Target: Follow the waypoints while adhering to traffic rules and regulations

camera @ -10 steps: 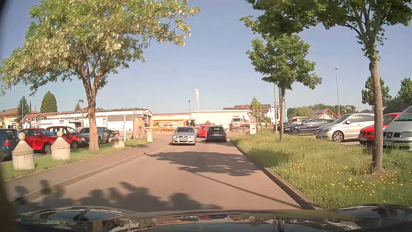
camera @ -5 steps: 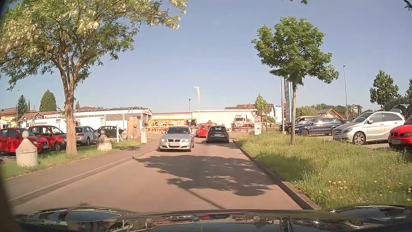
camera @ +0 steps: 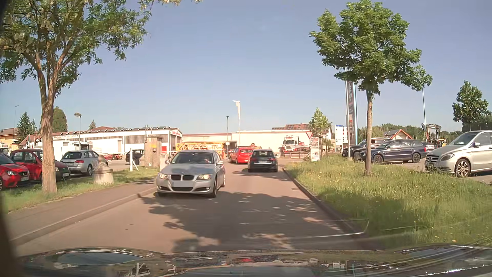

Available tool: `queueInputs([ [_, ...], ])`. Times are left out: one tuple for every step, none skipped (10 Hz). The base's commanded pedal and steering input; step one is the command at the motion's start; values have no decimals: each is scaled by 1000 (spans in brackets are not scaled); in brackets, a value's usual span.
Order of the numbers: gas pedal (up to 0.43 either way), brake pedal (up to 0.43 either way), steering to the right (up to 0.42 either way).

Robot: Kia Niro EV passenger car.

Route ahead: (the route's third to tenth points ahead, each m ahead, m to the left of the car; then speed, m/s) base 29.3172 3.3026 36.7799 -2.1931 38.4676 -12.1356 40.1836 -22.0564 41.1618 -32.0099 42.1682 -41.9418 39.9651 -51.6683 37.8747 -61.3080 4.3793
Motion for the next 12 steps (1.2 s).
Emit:
queueInputs([
  [0,0,8],
  [0,0,9],
  [8,0,6],
  [8,0,6],
  [8,0,5],
  [8,0,1],
  [8,0,-4],
  [8,0,-8],
  [8,0,-13],
  [8,0,-18],
  [8,0,-20],
  [8,0,-21],
])
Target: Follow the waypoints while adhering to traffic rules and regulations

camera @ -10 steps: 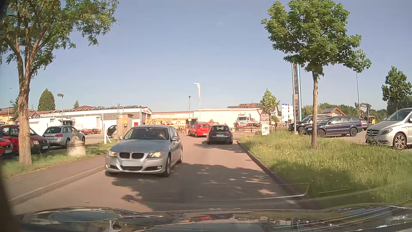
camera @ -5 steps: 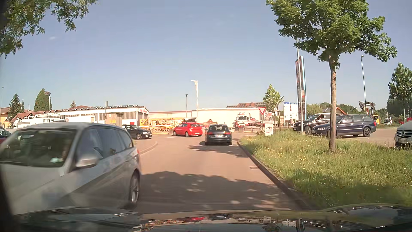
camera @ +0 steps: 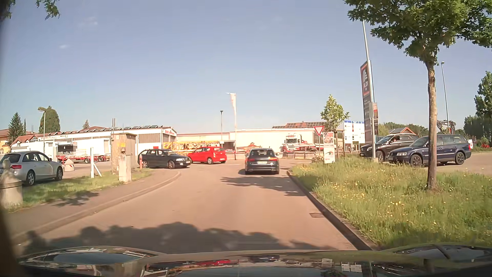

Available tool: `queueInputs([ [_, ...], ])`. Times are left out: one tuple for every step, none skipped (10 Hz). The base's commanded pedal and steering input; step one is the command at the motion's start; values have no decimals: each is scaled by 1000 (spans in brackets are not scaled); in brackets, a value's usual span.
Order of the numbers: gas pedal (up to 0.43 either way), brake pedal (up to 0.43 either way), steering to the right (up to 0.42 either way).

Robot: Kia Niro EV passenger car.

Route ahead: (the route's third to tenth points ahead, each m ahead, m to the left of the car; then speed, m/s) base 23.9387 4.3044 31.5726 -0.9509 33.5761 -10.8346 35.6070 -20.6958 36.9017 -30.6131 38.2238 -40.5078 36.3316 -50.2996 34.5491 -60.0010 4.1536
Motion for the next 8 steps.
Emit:
queueInputs([
  [8,0,-19],
  [8,0,-14],
  [8,0,-11],
  [8,0,-11],
  [8,0,-12],
  [8,0,-12],
  [8,0,-12],
  [8,0,-12],
])
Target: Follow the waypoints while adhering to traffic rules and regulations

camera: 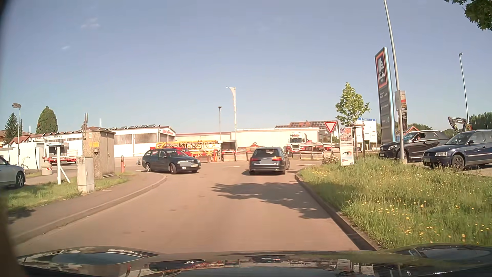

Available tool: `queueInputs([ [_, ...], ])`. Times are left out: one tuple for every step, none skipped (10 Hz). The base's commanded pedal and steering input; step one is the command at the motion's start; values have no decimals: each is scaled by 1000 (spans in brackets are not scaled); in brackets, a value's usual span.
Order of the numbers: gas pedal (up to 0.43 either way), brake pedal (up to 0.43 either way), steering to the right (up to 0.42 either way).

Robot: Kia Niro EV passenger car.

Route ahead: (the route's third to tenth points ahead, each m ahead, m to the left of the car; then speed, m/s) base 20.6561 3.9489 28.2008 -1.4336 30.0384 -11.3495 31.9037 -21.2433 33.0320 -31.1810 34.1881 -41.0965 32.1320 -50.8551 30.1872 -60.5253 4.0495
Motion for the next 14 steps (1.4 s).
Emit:
queueInputs([
  [8,0,-12],
  [8,0,-12],
  [8,0,-12],
  [8,0,-12],
  [8,0,-12],
  [8,0,-12],
  [8,0,-12],
  [28,0,-12],
  [59,0,-12],
  [67,0,-12],
  [79,0,-12],
  [79,0,-13],
  [79,0,-13],
  [79,0,-11],
])
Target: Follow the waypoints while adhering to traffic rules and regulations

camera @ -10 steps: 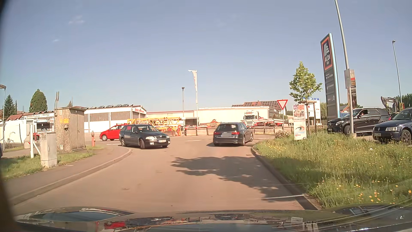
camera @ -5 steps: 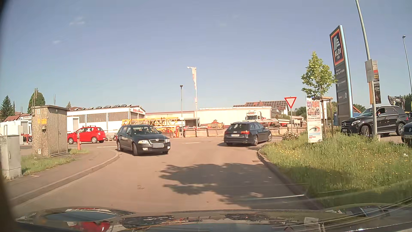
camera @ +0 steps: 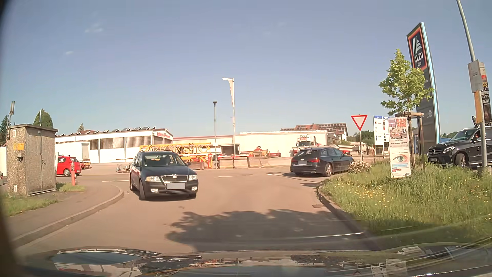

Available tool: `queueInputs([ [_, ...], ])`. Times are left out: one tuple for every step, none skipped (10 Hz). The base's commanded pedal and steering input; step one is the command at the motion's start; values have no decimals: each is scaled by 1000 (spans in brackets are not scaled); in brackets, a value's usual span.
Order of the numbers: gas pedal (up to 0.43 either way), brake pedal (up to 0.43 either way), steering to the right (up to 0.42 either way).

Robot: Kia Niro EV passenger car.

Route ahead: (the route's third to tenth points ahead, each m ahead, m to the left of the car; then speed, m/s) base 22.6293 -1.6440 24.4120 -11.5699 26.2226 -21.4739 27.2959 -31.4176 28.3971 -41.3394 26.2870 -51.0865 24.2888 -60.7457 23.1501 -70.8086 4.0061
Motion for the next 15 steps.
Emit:
queueInputs([
  [79,0,-9],
  [79,0,-6],
  [67,0,-6],
  [67,0,-6],
  [67,0,-6],
  [67,0,-9],
  [59,0,-11],
  [47,0,-14],
  [39,0,-18],
  [39,0,-21],
  [39,0,-22],
  [20,0,-22],
  [0,0,-21],
  [0,0,-14],
  [0,0,-4],
])
